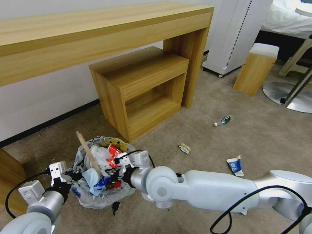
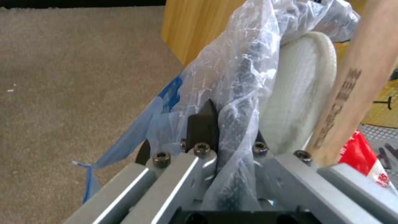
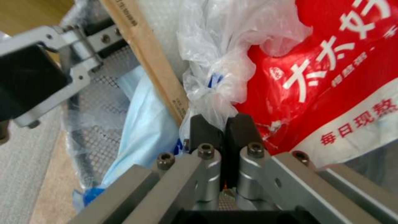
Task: Pick up the trash bin and place the garbage on the floor into it.
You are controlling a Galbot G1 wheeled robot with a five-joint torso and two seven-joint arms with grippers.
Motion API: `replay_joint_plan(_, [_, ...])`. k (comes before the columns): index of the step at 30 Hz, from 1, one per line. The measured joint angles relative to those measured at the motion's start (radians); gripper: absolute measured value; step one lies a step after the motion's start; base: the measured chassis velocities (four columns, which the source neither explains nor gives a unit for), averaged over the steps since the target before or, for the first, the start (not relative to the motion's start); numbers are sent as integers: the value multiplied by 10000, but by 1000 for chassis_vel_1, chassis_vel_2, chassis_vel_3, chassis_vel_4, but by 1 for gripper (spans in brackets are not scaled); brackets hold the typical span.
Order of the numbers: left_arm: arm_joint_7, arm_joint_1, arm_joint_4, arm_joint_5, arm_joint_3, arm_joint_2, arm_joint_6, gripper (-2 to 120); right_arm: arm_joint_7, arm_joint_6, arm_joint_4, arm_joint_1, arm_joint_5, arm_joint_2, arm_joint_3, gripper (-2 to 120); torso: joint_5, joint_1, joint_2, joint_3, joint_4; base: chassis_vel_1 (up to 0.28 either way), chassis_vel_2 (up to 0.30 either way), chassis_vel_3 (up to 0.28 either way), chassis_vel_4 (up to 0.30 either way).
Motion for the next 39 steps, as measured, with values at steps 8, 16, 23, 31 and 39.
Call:
replay_joint_plan(8, [17,12,-6,-14,7,18,-36,1,1265,-406,-514,-335,279,583,137,0,0,0,0,0,-1,0,0,0,0])
replay_joint_plan(16, [32,-126,270,50,84,-1,-63,1,1015,-208,-411,-403,94,366,441,11,1,0,0,0,-1,0,0,0,0])
replay_joint_plan(23, [0,-236,380,6,64,65,-63,1,832,-137,4,-395,23,80,530,41,1,0,0,0,-1,0,0,0,0])
replay_joint_plan(31, [-5,-202,378,3,64,23,-53,1,900,-137,200,-417,2,74,514,65,2,0,0,0,-1,0,0,0,0])
replay_joint_plan(39, [-5,-244,659,20,52,38,-52,1,314,227,598,-444,-593,-241,744,96,2,0,0,0,-1,0,0,0,0])
